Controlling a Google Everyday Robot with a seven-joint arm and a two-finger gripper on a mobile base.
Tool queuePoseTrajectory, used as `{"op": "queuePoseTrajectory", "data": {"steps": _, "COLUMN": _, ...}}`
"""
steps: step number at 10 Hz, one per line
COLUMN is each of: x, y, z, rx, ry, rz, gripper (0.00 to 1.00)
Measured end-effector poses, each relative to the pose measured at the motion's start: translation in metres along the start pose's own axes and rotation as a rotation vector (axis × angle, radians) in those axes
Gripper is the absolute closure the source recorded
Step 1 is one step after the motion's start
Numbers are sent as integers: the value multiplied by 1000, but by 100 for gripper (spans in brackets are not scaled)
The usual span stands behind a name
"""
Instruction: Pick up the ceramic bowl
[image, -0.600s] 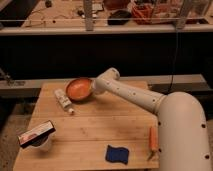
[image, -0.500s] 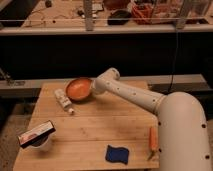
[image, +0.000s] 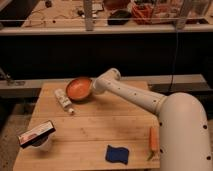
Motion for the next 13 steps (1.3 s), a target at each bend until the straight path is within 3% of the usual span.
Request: {"op": "queuePoseTrajectory", "data": {"steps": 13, "x": 17, "y": -8, "z": -4, "rx": 51, "ry": 6, "rz": -80, "gripper": 95}}
